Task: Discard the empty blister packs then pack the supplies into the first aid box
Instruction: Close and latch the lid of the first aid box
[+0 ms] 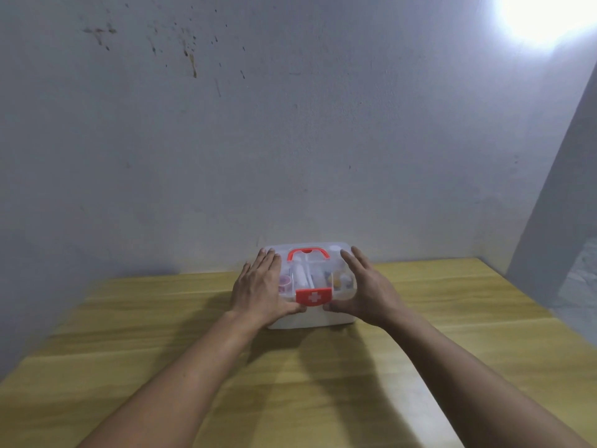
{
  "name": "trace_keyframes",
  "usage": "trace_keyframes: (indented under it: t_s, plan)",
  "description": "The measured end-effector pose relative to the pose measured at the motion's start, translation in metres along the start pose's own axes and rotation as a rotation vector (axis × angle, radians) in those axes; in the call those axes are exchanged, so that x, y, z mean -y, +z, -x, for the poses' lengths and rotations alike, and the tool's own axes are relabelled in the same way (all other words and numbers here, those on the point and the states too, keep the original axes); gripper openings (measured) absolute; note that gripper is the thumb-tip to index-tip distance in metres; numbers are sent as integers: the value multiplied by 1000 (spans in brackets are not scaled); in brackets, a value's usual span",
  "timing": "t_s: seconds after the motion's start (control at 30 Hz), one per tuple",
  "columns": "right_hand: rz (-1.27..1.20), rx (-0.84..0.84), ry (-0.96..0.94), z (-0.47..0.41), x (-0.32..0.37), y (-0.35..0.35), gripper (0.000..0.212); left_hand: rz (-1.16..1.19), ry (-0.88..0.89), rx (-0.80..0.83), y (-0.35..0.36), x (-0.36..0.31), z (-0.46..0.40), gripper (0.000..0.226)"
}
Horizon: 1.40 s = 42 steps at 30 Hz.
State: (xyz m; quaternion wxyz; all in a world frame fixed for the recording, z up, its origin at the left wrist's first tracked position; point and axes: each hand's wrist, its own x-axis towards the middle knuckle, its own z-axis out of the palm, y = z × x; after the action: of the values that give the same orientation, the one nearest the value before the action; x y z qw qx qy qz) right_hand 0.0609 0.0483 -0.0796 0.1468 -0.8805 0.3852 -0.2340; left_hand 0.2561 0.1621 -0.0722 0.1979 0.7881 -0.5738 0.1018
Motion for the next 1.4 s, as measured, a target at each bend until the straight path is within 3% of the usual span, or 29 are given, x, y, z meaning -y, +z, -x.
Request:
trace_keyframes:
  t_s: [0.23,0.5,1.4]
  plan:
    - [32,38,2,1,4,-5,121,52,2,35,-3,1,1,128]
    - [295,153,-91,-9,10,-28,107,76,24,89,-10,8,-5,118]
    - [178,148,10,-80,0,-3,106,145,-53,117,14,28,-73,118]
